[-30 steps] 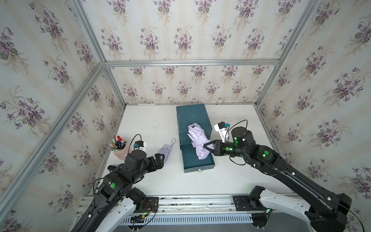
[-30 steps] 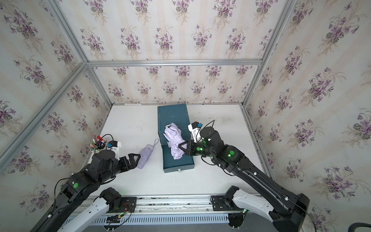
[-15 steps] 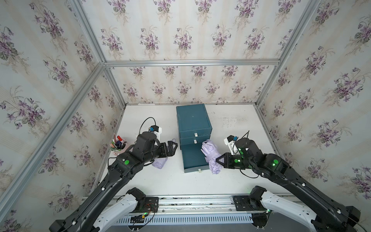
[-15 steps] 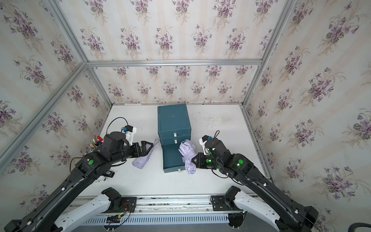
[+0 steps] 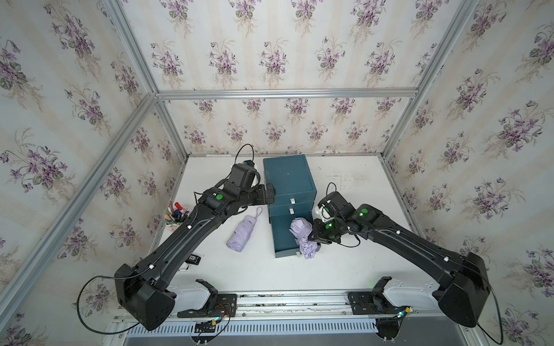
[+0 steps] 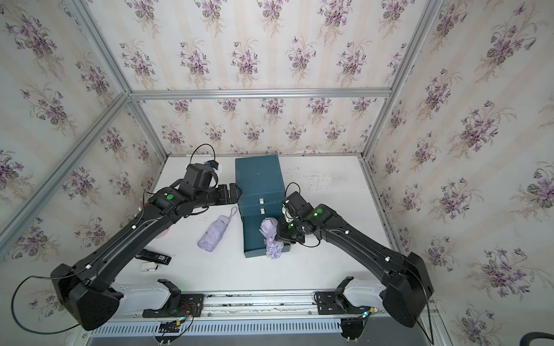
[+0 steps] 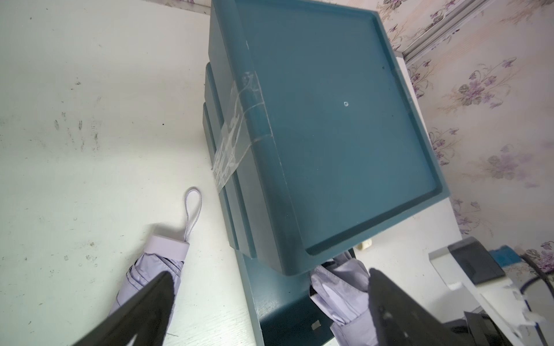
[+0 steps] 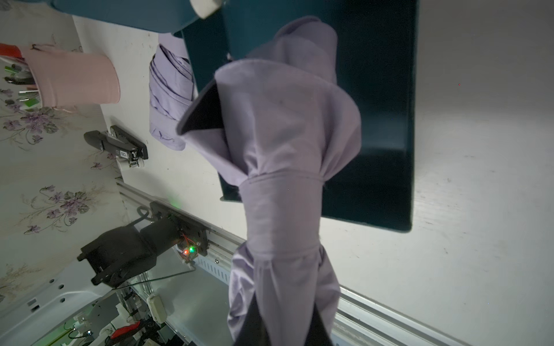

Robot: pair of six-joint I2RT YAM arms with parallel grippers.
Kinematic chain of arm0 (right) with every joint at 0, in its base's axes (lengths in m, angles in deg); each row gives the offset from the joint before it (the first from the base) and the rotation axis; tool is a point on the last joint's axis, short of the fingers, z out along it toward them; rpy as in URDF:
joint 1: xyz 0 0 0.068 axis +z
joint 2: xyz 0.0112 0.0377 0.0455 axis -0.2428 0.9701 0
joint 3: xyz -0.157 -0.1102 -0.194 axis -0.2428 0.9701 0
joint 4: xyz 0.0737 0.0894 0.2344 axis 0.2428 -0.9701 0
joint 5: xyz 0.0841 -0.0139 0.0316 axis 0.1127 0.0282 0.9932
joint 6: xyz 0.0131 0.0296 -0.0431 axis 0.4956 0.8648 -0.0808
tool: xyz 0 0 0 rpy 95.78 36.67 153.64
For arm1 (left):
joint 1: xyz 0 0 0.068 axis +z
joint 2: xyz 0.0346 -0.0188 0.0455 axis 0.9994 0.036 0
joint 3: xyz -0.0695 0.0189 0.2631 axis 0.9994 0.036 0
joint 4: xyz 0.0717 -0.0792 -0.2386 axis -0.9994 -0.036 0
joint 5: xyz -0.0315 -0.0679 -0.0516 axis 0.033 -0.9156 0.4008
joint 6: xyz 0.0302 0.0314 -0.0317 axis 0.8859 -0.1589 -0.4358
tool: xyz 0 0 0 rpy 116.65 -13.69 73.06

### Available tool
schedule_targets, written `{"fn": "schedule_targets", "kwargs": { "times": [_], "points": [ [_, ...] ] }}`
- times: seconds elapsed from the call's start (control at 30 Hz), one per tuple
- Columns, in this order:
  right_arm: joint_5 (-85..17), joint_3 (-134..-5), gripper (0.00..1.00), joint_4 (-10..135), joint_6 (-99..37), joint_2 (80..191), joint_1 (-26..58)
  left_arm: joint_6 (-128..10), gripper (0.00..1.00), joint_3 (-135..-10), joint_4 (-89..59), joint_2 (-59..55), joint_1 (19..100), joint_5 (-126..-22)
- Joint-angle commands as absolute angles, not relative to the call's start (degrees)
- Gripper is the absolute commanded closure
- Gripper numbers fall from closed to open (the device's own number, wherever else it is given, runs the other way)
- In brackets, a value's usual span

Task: Place the umbrella in the drawer by color
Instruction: Place the umbrella in the drawer.

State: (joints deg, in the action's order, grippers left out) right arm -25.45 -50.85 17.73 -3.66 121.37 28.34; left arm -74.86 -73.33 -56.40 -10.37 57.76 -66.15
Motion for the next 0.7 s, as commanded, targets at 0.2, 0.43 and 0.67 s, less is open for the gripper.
{"fn": "schedule_targets", "kwargs": {
  "times": [0.2, 0.43, 0.67],
  "points": [
    [-26.4, -53.8, 1.00, 23.8, -5.9, 129.0, 24.8, -72.7, 0.01, -73.9, -57.5, -8.7, 59.2, -67.3],
    [-27.4, -51.7, 1.00, 29.0, -4.6, 131.9, 24.6, -72.4, 0.01, -71.5, -58.0, -10.5, 59.3, -68.1],
    [-31.9, -48.1, 1.00, 34.2, -4.5, 132.0, 24.6, -72.1, 0.02, -69.1, -59.3, -13.7, 59.3, -68.1]
  ]
}}
